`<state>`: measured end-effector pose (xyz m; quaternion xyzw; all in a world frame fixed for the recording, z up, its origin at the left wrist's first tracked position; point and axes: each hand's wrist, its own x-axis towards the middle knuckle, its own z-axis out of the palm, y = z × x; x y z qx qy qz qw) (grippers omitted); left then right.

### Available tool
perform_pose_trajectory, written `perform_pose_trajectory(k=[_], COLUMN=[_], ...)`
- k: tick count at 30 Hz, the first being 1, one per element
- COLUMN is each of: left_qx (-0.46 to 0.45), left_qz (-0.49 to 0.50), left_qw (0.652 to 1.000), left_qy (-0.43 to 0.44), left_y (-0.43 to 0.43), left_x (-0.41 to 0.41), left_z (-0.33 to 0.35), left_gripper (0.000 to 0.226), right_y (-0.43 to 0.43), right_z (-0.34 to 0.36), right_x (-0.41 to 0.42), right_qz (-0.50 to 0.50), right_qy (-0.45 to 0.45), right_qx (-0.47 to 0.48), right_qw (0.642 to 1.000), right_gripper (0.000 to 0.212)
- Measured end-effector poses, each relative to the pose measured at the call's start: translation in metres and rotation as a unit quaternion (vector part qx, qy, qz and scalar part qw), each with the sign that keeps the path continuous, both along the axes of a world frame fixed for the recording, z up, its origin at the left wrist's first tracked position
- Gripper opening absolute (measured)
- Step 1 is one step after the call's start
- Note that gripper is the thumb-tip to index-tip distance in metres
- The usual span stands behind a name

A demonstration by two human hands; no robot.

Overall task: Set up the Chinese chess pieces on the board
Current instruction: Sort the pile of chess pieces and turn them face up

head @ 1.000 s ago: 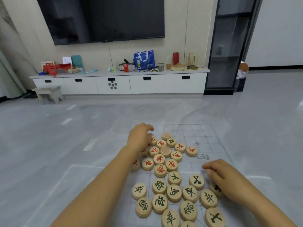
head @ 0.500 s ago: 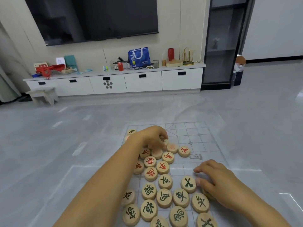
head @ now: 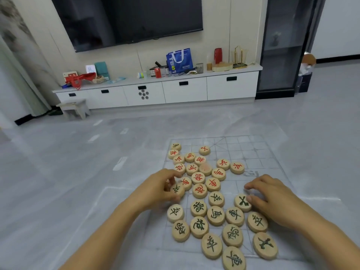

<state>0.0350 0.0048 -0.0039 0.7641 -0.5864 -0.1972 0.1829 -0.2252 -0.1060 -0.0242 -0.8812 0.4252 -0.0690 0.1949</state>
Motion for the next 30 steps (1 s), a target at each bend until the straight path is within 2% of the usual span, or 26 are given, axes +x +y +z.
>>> perform_pose_trajectory(k=[4,10,13,15,18,20,23,25,27,30], left_qx=[-0.024,-0.018,-0.088,-0.137,-0.154,-0.14,-0.06,0.025,0.077,0.062], left_qz=[0.012,-0.009,0.057,0.118,0.163,0.151,0.042,-0.024,-0.06,-0.053], left_qw=[1.0,0.998,0.983,0.969,0.971,0.978,0.993,0.989,0.981,0.987], left_qy=[0.011,0.051,0.151,0.166,0.085,0.018,-0.089,-0.146,-0.17,-0.139], left_y=[0.006,0.014,0.006,-0.009,-0.047,-0.076,-0.116,-0.135,-0.146,-0.148], left_x=[-0.005,0.0,0.015,0.032,0.055,0.068,0.079,0.084,0.086,0.089], left_z=[-0.01,-0.012,-0.008,-0.006,-0.008,-0.008,-0.011,-0.012,-0.011,-0.006], left_gripper=[0.028,0.024,0.014,0.011,0.021,0.033,0.051,0.062,0.059,0.03], right_y=[0.002,0.002,0.001,0.0,0.0,0.0,-0.003,-0.005,-0.006,-0.008], right_z=[0.001,0.001,0.001,0.001,0.001,0.0,0.0,0.0,0.0,0.0], right_x=[0.004,0.007,0.007,0.007,0.007,0.007,0.007,0.007,0.007,0.006], right_qz=[-0.007,-0.002,-0.004,-0.004,-0.001,0.0,0.002,0.003,0.005,0.007], right_qy=[0.008,0.013,0.015,0.015,0.011,0.005,-0.006,-0.013,-0.024,-0.027], right_qx=[-0.001,-0.002,0.006,0.005,0.002,0.0,0.003,0.007,0.007,0.009], right_qw=[1.0,1.0,1.0,1.0,1.0,1.0,1.0,1.0,1.0,1.0], right_gripper=[0.036,0.033,0.034,0.034,0.034,0.033,0.032,0.032,0.032,0.031])
